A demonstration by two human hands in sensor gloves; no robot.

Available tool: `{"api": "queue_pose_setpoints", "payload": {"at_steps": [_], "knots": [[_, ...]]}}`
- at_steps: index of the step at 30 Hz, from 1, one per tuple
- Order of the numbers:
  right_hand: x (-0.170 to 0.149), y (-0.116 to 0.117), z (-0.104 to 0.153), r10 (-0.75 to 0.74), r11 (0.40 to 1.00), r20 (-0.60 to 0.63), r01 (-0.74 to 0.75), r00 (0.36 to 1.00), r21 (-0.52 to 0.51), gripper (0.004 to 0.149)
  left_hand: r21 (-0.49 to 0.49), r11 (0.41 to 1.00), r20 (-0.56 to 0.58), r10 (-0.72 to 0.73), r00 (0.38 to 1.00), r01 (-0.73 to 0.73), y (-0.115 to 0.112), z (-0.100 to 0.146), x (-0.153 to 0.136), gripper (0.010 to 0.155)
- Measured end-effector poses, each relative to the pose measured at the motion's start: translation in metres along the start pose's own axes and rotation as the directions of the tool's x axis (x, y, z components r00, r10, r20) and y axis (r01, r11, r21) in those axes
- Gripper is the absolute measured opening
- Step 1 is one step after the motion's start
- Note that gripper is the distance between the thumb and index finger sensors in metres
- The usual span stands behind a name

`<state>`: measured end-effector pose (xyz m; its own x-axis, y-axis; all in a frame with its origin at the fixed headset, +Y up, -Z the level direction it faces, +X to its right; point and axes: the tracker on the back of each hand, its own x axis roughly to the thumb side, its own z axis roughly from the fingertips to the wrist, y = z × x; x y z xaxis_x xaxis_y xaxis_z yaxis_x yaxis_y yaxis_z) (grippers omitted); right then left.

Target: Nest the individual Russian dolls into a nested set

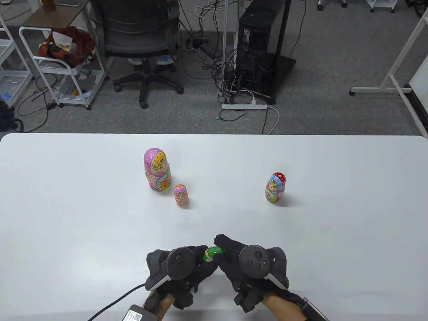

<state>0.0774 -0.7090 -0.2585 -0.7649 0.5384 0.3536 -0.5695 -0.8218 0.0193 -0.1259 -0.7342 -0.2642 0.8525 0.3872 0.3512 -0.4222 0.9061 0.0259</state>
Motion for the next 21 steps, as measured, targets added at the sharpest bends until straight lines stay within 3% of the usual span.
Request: {"api": "queue_pose_setpoints", "payload": {"at_steps": [2, 4, 6, 8, 9, 10, 12, 18, 21], "knots": [[-0.002, -0.005, 0.000, -0.020, 1.000, -0.005, 0.020, 1.000, -0.019, 0.057, 0.017, 0.997, 0.038, -0.075, 0.996, 0.075, 0.003, 0.000, 0.003, 0.070], [-0.005, -0.016, -0.002, -0.023, 0.999, -0.027, 0.022, 0.999, -0.045, 0.056, 0.006, 0.999, 0.021, -0.040, 0.999, 0.039, 0.001, 0.000, 0.004, 0.069], [-0.016, -0.027, -0.007, 0.063, 0.998, -0.105, -0.064, 0.992, -0.004, 0.056, -0.023, 0.998, 0.021, -0.055, 0.998, 0.055, -0.003, 0.000, 0.004, 0.069], [-0.037, -0.034, -0.008, 0.196, 0.972, -0.238, -0.221, 0.951, -0.084, 0.056, -0.018, 0.994, 0.029, -0.112, 0.993, 0.112, -0.005, 0.000, 0.003, 0.069], [-0.044, -0.035, -0.010, 0.251, 0.958, -0.278, -0.278, 0.927, -0.064, 0.056, -0.027, 0.992, 0.027, -0.125, 0.992, 0.125, -0.005, -0.001, 0.002, 0.069], [-0.062, -0.033, -0.013, 0.410, 0.906, -0.364, -0.418, 0.836, 0.059, 0.055, -0.036, 0.991, 0.019, -0.127, 0.992, 0.128, -0.007, -0.001, 0.001, 0.069], [-0.084, -0.026, -0.014, 0.510, 0.858, -0.427, -0.479, 0.746, 0.188, 0.055, -0.048, 0.991, 0.010, -0.126, 0.992, 0.126, -0.009, -0.002, -0.001, 0.070], [-0.108, -0.009, -0.017, 0.572, 0.817, -0.452, -0.428, 0.684, 0.387, 0.056, -0.060, 0.988, 0.006, -0.143, 0.990, 0.143, -0.010, -0.002, -0.002, 0.070], [-0.103, -0.013, -0.016, 0.585, 0.807, -0.440, -0.430, 0.682, 0.405, 0.074, -0.064, 0.988, 0.006, -0.143, 0.990, 0.143, -0.011, -0.002, -0.002, 0.070]]}}
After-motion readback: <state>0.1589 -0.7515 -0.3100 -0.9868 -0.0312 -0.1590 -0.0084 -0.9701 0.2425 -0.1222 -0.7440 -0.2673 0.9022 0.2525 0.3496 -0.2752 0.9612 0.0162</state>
